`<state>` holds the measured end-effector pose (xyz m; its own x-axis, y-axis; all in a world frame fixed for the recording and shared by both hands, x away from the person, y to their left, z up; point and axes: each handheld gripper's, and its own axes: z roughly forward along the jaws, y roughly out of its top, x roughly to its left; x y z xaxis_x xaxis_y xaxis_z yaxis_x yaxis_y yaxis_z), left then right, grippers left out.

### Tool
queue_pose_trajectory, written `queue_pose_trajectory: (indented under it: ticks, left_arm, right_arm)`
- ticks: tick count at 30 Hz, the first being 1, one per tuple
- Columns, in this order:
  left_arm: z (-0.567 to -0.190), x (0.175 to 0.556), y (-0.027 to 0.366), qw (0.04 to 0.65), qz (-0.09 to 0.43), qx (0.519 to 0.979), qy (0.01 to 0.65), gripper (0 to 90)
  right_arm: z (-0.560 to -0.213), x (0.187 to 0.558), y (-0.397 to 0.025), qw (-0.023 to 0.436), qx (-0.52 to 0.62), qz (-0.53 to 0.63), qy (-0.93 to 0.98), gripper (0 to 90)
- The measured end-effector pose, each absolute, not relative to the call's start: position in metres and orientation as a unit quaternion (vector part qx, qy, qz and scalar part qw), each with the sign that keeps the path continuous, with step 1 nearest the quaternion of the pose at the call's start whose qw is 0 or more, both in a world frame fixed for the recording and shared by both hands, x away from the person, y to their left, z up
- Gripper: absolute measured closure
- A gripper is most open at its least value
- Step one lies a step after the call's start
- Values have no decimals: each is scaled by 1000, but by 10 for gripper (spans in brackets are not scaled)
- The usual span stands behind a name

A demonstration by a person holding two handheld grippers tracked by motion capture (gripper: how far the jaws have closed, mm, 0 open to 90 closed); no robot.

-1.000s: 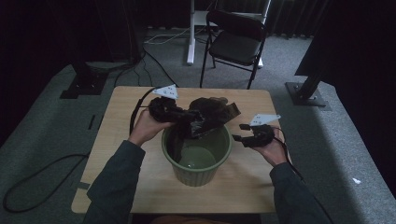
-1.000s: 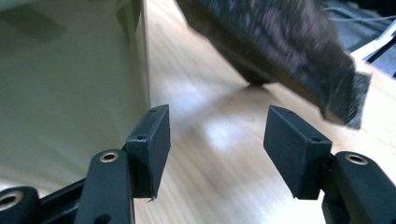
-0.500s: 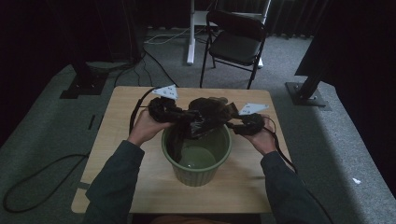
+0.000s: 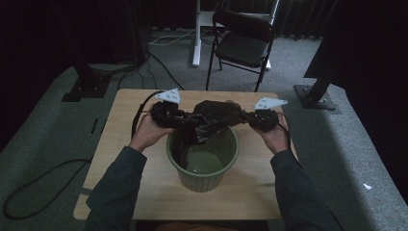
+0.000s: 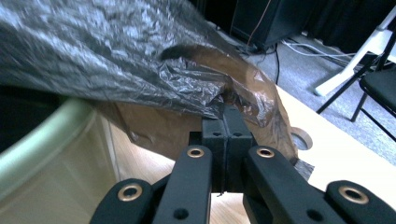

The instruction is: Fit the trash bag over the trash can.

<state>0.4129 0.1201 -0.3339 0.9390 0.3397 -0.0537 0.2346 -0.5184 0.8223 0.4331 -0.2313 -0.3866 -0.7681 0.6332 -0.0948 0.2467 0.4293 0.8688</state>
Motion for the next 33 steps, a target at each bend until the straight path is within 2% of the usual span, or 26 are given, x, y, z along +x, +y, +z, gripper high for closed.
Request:
queue_pose_trajectory:
  ticks: [9, 15, 26, 28, 31, 32, 33]
  left_arm:
    - [-329, 407, 126, 476, 73, 860, 167, 529]
    - [-325, 406, 127, 481, 76, 856, 173, 513]
    - [-320, 423, 96, 467, 76, 860, 193, 447]
    - [-326, 432, 84, 441, 76, 869, 211, 559]
    - [-330, 430, 80, 422, 84, 880, 203, 798]
    - [-331, 430, 79, 416, 86, 883, 200, 798]
    - [-331, 428, 78, 409, 89, 887, 195, 845]
  right_arm:
    - [-365, 425, -239, 217, 258, 484, 807, 900]
    - [-360, 421, -243, 209, 253, 492, 806, 900]
    - [-360, 412, -227, 198, 219, 491, 819, 899]
    - [-359, 407, -224, 196, 207, 492, 823, 899]
    - [-359, 404, -225, 191, 200, 492, 826, 899]
    - [-359, 404, -225, 191, 200, 492, 826, 899]
    - [-359, 403, -225, 190, 198, 491, 827, 897]
